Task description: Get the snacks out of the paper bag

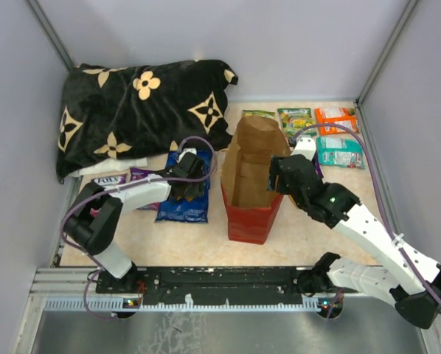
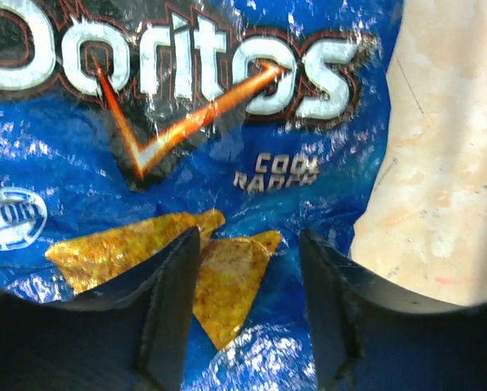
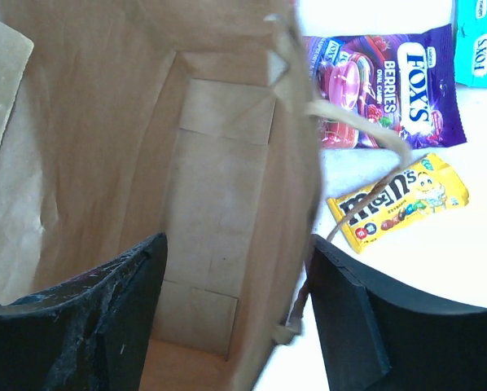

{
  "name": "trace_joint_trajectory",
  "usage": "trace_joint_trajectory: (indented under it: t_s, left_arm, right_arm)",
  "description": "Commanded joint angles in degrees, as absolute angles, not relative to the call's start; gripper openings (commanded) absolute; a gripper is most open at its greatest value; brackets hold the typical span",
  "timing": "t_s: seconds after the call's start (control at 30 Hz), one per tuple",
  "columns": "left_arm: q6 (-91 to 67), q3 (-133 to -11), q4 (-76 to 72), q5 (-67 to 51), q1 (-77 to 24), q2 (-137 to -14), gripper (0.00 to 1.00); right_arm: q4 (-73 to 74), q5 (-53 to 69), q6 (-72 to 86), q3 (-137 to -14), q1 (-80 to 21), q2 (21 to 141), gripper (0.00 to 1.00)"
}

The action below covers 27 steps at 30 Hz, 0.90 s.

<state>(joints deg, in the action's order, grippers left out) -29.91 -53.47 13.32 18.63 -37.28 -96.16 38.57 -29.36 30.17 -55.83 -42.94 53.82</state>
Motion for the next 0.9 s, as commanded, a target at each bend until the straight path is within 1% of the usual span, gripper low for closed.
trace_joint_trajectory:
  t_s: [0.0, 0.03, 0.1, 0.2, 0.27, 0.3, 0.33, 0.4, 0.6, 0.8, 0.87]
  left_arm:
    - [-27.59, -51.77, 15.94, 14.4, -36.65, -86.65, 0.67]
    - [-26.99, -51.73, 15.51, 13.42, -36.65, -83.82, 0.73]
    - [-26.12, -51.99, 15.0, 12.59, -36.65, -77.69, 0.8]
    - [-25.31, -52.33, 14.09, 13.39, -36.6, -69.96, 0.85]
    - [-25.14, -52.36, 13.65, 13.59, -36.57, -66.5, 0.93]
    - [-25.14, -52.38, 13.63, 13.33, -36.61, -65.09, 0.94]
    - [-25.18, -52.4, 13.59, 12.91, -36.57, -63.96, 0.94]
    - [-25.35, -52.25, 13.39, 12.01, -36.56, -62.4, 0.95]
    - [-25.36, -52.13, 14.26, 12.22, -36.56, -59.98, 0.95]
    - [-23.39, -53.5, 14.6, 12.64, -36.5, -61.38, 0.96]
    - [-22.69, -54.86, 14.85, 13.15, -36.35, -63.21, 0.96]
  right_arm:
    - [36.91, -31.28, 29.19, -60.47, -42.7, 53.87, 0.66]
    - [37.18, -31.57, 29.22, -60.81, -42.71, 54.21, 0.63]
    - [37.56, -32.4, 29.19, -61.56, -43.2, 54.9, 0.59]
    - [37.6, -34.33, 29.08, -63.02, -45.23, 56.22, 0.49]
    - [36.56, -34.36, 28.72, -63.83, -46.25, 57.21, 0.32]
    - [35.85, -34.03, 28.44, -64.04, -46.55, 57.76, 0.25]
    - [34.85, -33.49, 28.23, -64.13, -46.58, 58.09, 0.2]
    - [32.18, -32.48, 27.89, -63.93, -46.58, 58.54, 0.17]
    - [27.32, -29.34, 27.85, -64.96, -46.67, 60.73, 0.13]
    - [25.15, -32.11, 30.23, -66.44, -48.52, 62.55, 0.13]
    - [24.23, -33.69, 31.78, -66.16, -49.03, 62.62, 0.16]
